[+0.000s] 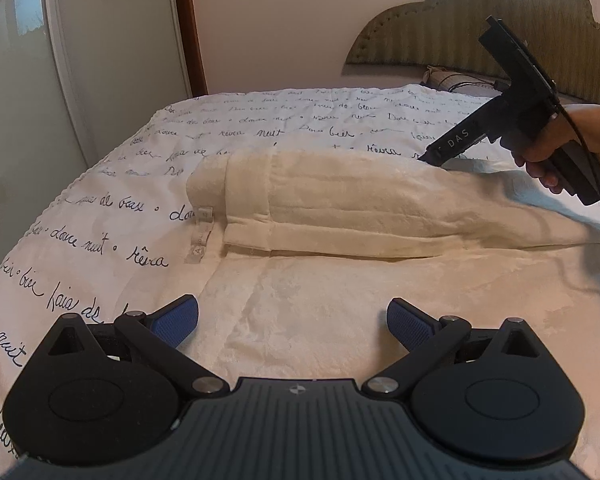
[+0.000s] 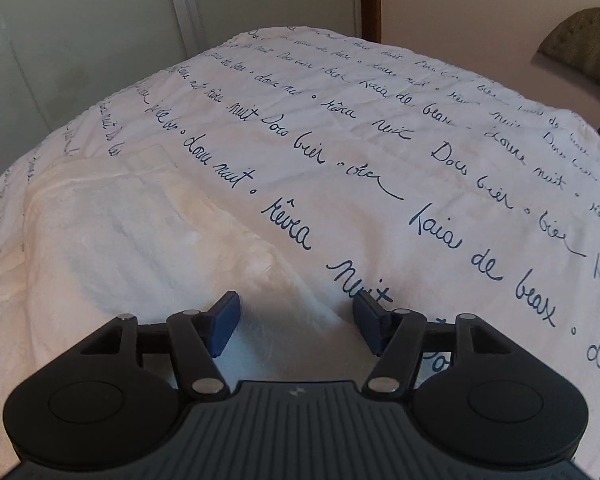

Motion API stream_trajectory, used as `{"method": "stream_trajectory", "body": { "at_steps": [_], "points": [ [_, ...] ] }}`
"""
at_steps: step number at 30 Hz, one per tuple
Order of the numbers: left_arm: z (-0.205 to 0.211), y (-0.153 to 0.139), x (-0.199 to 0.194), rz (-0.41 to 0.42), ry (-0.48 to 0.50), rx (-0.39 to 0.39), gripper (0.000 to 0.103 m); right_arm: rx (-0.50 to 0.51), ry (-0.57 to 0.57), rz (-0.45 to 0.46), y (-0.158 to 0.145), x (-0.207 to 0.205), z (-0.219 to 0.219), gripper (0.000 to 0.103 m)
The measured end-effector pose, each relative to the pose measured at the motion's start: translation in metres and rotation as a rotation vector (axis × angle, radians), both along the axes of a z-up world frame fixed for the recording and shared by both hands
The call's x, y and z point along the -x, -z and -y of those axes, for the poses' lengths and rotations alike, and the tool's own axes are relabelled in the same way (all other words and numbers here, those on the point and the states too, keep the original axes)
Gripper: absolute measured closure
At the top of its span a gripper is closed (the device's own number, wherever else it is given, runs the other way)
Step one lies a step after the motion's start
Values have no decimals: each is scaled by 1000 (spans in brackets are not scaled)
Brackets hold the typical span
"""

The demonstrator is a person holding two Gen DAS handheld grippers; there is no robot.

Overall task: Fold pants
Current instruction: 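Grasp the cream pants' waistband edge with the right gripper and lift it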

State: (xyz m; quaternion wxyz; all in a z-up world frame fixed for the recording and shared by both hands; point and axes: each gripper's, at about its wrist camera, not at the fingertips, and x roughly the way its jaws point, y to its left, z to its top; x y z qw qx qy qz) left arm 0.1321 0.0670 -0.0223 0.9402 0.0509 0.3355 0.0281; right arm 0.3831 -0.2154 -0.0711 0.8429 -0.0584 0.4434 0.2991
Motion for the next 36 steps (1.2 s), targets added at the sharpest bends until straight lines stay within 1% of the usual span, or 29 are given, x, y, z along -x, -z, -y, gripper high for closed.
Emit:
{"method": "stream_trajectory", "body": {
  "at_steps": [1,2,3,5,7,8,9,12,14,15,17,19,22,23,25,27,28,29,30,31,33,34,36],
  "points": [
    [-2,-2,-4,-6,5,13,0,7,-20,13,-2,3,-1,57],
    [-5,-4,-8,-7,11,30,0,32,-38,44,-5,7,-5,83],
    [-8,-8,-14,-6,16,53,0,60,-47,77,-8,13,-8,90],
    [-17,-15,-29,-20,9,111,0,123,-63,156,-14,26,-19,93],
    [-31,-25,-46,-27,-5,208,1,236,-86,306,-22,55,-34,94],
    [-38,-30,-52,-22,-18,261,2,319,-101,398,-24,71,-44,94],
    [-47,-35,-58,-18,-35,329,2,418,-122,519,-27,93,-55,94],
    [-74,-47,-71,-22,-54,599,1,556,-174,753,-35,149,-72,95],
    [-89,-49,-74,-40,-50,775,1,594,-200,852,-40,183,-76,95],
    [-93,-49,-74,-38,-46,840,1,593,-211,886,-42,199,-76,95],
    [-98,-48,-72,-34,-45,917,1,609,-227,945,-44,229,-77,95],
    [-99,-46,-67,-38,-44,968,1,610,-255,963,-46,255,-79,95],
    [-100,-43,-54,-33,-58,1032,1,613,-303,947,-41,284,-80,95],
    [-100,-43,-47,-15,-61,1046,1,618,-316,938,-38,290,-81,95],
    [-99,-49,-26,72,-58,1039,1,606,-325,909,-33,293,-82,95],
    [-97,-57,-9,154,-56,998,1,590,-320,892,-30,294,-82,95],
    [-95,-61,-7,165,-61,967,0,583,-315,887,-30,294,-82,95],
    [-92,-64,-9,138,-72,937,1,577,-311,885,-30,294,-83,95],
    [-92,-63,-14,106,-86,938,1,574,-304,889,-30,295,-83,95],
    [-94,-59,-19,74,-96,972,1,570,-299,889,-32,296,-82,95],
    [-97,-53,-22,49,-101,1043,1,558,-293,887,-34,311,-82,95],
    [-97,-54,-23,47,-105,1054,1,553,-291,883,-34,316,-82,95],
    [-95,-55,-18,76,-95,1050,2,552,-300,871,-34,325,-79,95]
  ]
}}
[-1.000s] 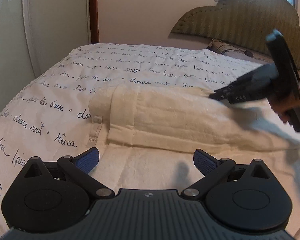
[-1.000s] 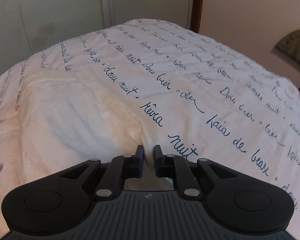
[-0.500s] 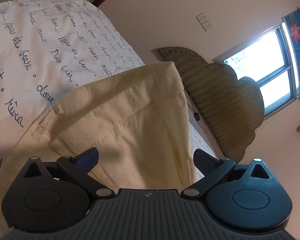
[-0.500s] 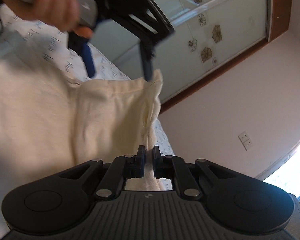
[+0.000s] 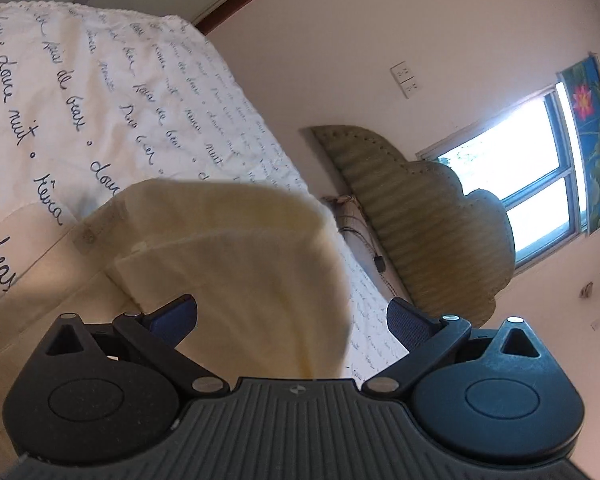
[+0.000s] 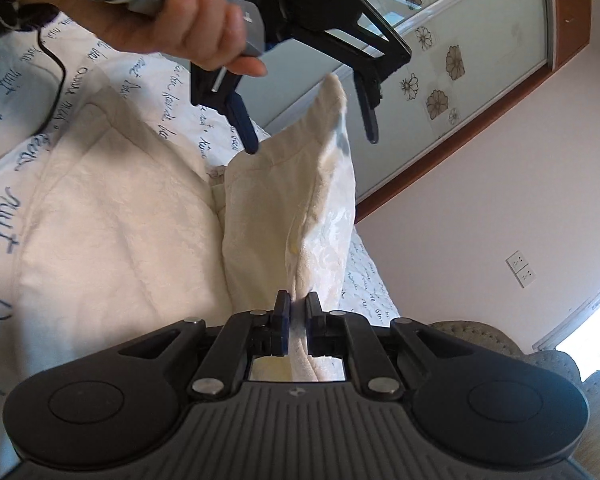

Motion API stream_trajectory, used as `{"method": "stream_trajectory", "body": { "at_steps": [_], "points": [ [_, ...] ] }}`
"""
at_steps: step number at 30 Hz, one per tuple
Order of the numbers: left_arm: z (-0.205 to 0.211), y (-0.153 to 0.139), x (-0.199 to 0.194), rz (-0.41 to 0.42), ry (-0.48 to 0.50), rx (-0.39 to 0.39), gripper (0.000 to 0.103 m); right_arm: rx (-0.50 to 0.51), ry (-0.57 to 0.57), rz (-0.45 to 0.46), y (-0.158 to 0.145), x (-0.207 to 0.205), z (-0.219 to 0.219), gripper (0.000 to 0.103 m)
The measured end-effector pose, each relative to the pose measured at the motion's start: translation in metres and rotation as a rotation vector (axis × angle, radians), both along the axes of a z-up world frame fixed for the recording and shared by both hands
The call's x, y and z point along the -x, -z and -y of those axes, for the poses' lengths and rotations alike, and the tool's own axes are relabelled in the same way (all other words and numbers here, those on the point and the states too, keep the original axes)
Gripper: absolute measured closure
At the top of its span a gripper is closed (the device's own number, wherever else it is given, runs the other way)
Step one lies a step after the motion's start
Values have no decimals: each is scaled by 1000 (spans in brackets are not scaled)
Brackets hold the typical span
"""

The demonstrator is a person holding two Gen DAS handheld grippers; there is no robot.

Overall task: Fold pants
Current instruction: 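Grasp the cream pants' waistband edge with the right gripper and lift it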

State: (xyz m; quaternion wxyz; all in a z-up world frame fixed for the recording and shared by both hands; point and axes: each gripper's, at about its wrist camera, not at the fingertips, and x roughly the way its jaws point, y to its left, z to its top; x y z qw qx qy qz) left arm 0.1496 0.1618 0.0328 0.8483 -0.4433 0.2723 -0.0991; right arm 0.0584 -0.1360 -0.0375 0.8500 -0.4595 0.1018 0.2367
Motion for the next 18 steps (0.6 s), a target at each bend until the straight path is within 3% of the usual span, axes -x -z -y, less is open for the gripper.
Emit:
{"method": "stream_trajectory", "body": {
  "at_steps": [2,4,5,8,11,15,18],
  "points": [
    [3,-3,10,40,-22,-10,10,1,-1,-18,0,8,4,95],
    [4,-2,19,53,-32,-26,38,5,12,-23,4,17,6,95],
    [4,0,22,42,-35,-32,62,11,29,-14,6,20,8,94],
    [-3,10,25,23,-32,-16,89,34,104,53,12,26,25,83],
    [-6,12,27,29,-24,-27,92,39,217,-15,17,15,53,83],
    [-2,12,28,39,-9,-66,92,122,336,-51,32,5,88,83],
    [-3,15,26,9,3,-40,82,130,398,-74,38,-10,109,83]
  ]
}}
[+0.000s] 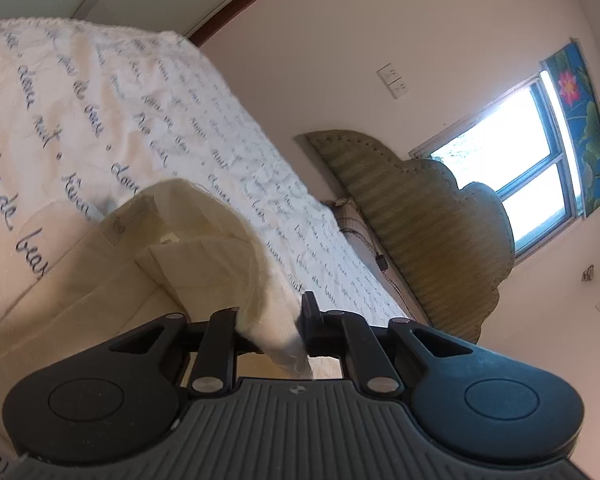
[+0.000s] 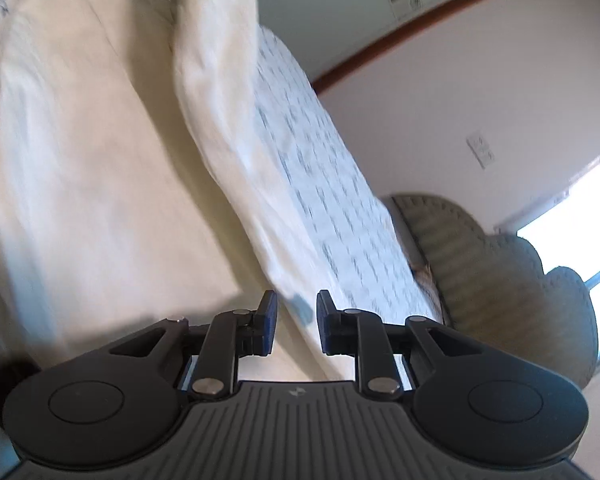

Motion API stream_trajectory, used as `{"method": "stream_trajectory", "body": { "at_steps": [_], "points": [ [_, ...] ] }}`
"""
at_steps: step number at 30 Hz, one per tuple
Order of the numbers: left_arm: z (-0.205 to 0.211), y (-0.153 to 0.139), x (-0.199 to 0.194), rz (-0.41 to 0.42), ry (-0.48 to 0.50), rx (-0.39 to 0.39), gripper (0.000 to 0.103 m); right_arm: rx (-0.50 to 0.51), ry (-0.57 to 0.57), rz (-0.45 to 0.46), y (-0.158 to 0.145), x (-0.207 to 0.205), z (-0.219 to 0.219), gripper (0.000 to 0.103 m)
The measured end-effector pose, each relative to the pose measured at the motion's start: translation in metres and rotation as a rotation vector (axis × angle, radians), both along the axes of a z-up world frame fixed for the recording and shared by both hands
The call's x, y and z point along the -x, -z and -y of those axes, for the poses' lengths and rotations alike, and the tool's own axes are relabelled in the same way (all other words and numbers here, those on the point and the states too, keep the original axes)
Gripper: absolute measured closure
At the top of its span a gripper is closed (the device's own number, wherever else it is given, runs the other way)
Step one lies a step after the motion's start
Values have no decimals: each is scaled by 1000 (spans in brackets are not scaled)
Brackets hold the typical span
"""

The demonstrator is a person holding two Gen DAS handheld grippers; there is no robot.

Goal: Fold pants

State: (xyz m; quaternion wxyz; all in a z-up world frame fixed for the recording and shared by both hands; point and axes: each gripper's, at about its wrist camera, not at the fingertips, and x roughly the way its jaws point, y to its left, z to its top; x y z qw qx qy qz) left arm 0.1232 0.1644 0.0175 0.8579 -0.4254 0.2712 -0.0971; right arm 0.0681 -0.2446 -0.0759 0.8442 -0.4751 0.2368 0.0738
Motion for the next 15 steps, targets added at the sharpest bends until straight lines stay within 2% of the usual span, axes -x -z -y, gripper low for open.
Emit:
{"method": "stream_trajectory", "body": {
  "at_steps": [1,3,4,5,6,7,8,12,15],
  "points": [
    [0,1,0,-15,1,9,77,17,18,4,4,-6,4,83],
    [3,4,-1,-37,11,11,56,24,32,13,9,-17,12,83],
    [5,5,0,-41,12,-2,55,5,38,15,7,-19,17,83],
    [8,4,1,-32,18,-20,57,-25,42,7,5,-22,19,83],
    [10,2,2,-10,26,-42,75,-48,52,1,0,-24,21,83],
    [12,-2,3,10,32,-74,85,-59,58,1,-3,-23,23,87],
    [12,-4,2,25,36,-99,94,-60,62,1,-5,-22,21,96],
    [-4,-11,-11,72,30,-141,97,-18,47,34,-18,-4,17,99],
    [-24,-17,-11,118,67,-112,97,-30,7,43,-39,22,7,100]
  ]
}}
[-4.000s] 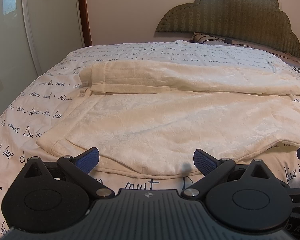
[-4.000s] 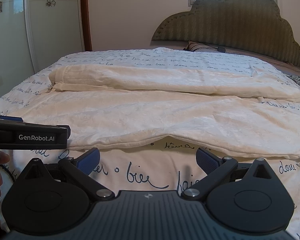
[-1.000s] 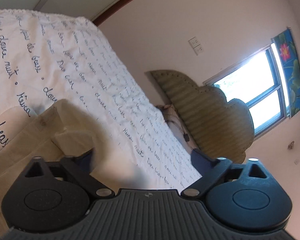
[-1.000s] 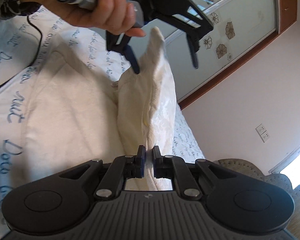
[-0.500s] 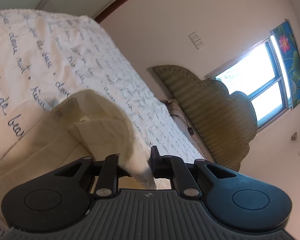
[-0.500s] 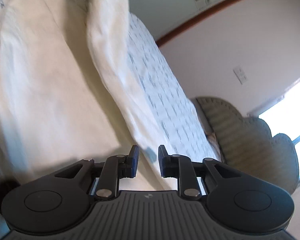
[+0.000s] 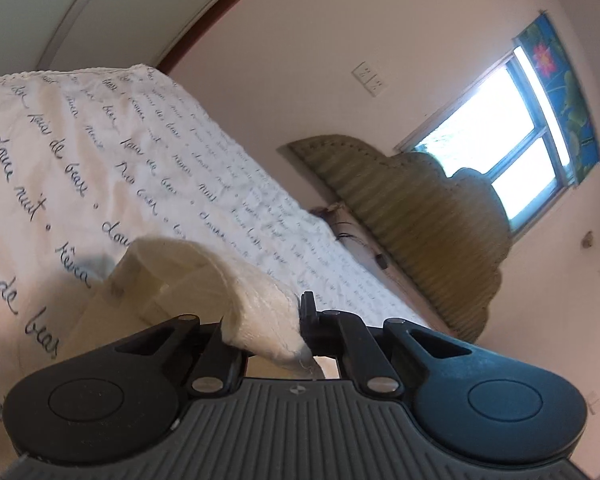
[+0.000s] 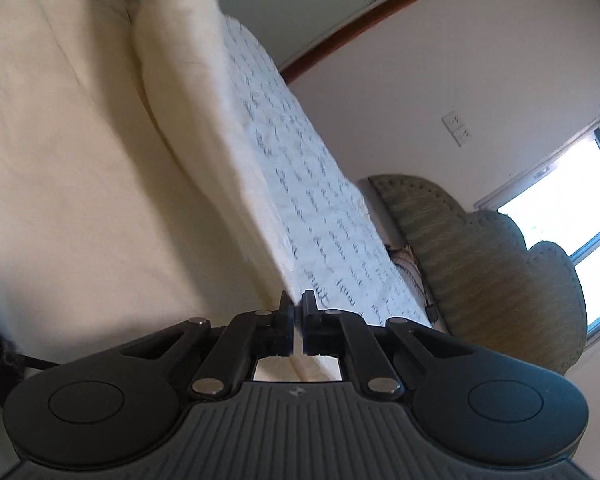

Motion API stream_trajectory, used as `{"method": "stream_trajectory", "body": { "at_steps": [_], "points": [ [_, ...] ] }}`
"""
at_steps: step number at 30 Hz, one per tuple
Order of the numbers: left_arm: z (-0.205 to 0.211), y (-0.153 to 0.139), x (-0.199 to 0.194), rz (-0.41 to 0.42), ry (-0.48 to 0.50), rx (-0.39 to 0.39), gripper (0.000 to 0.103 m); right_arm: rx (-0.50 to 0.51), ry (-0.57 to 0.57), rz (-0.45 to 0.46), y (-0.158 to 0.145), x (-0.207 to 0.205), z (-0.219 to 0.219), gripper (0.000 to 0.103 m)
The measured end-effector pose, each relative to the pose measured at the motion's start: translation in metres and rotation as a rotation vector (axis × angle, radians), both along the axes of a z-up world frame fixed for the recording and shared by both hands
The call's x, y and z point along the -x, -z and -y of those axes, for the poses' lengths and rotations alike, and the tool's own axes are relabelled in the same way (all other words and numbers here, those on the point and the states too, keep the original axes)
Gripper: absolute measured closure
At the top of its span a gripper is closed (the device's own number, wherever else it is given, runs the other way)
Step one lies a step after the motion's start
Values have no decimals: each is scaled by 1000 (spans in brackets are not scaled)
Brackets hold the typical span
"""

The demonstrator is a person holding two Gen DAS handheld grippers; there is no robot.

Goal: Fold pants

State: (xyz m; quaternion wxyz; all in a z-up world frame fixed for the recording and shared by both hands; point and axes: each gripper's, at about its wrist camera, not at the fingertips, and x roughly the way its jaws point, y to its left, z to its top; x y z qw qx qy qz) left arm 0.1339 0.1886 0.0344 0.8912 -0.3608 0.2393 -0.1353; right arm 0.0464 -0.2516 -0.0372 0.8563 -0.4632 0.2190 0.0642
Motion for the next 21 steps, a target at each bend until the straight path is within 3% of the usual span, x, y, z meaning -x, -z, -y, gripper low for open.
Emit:
{"method": "stream_trajectory", "body": {
  "at_steps": [3,6,8,11,15,19,21],
  "points": [
    [-5,-4,15,35,63,-105,97,22,-49,-32,-10,33,-16,100],
    [-5,20,28,-56,92,-175,97,38,-77,-113,-1,55,-27,100],
    [-8,40,36,-122,94,-186,97,31,-90,-160,7,64,-31,100],
    [-16,51,49,-142,82,-187,97,45,-106,-209,17,72,-38,100],
    [-14,40,61,-101,78,-282,96,15,-103,-224,13,77,-41,100],
    [-6,68,54,-195,85,-338,96,50,-82,-226,31,73,-41,100],
    [-6,74,56,-196,72,-345,96,94,-39,-181,36,77,-46,100]
  ]
}}
